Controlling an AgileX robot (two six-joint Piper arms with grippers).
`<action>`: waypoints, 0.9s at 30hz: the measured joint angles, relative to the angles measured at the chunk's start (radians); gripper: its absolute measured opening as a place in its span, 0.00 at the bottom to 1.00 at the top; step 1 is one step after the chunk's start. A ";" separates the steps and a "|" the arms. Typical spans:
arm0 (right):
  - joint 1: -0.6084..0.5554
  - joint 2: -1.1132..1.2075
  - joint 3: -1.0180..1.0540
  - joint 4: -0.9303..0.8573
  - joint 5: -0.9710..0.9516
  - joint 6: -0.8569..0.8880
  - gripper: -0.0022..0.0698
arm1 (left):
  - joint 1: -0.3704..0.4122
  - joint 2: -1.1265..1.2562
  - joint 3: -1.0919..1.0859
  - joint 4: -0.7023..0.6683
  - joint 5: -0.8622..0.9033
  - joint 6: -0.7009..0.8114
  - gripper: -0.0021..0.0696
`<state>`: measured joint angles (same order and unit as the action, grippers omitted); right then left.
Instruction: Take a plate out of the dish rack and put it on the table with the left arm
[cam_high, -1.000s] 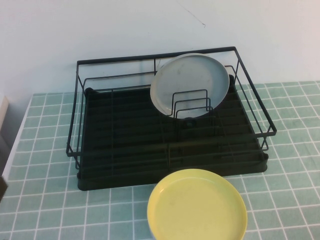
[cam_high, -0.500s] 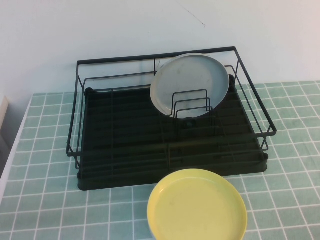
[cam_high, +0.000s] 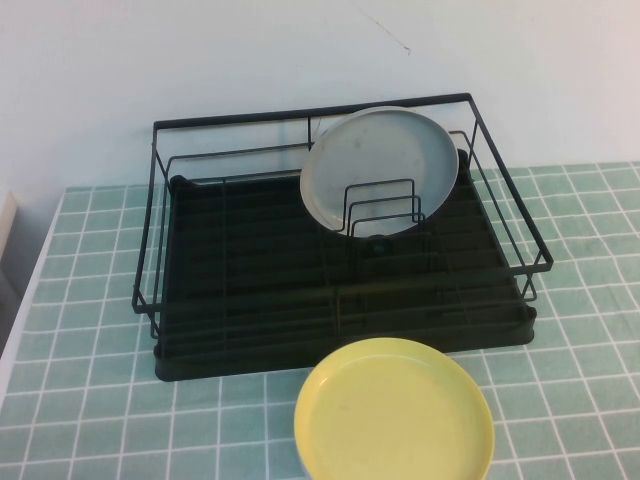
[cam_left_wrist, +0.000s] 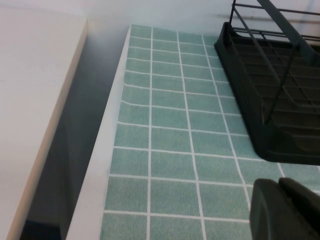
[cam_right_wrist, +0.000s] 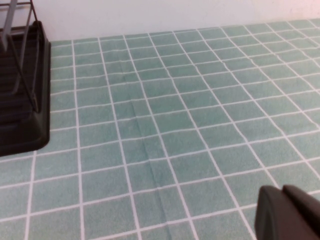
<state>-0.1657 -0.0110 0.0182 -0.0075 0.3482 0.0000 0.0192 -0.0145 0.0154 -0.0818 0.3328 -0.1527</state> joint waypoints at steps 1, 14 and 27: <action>0.000 0.000 0.000 0.000 0.000 0.000 0.03 | 0.000 0.000 0.000 0.000 0.000 -0.002 0.03; 0.000 0.000 0.000 0.000 0.000 0.000 0.03 | 0.006 0.000 0.000 0.000 0.000 -0.002 0.03; 0.000 0.000 0.000 0.000 0.000 0.000 0.03 | 0.010 0.000 0.000 0.000 0.000 -0.016 0.03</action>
<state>-0.1657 -0.0110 0.0182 -0.0075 0.3482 0.0000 0.0296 -0.0145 0.0154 -0.0818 0.3328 -0.1691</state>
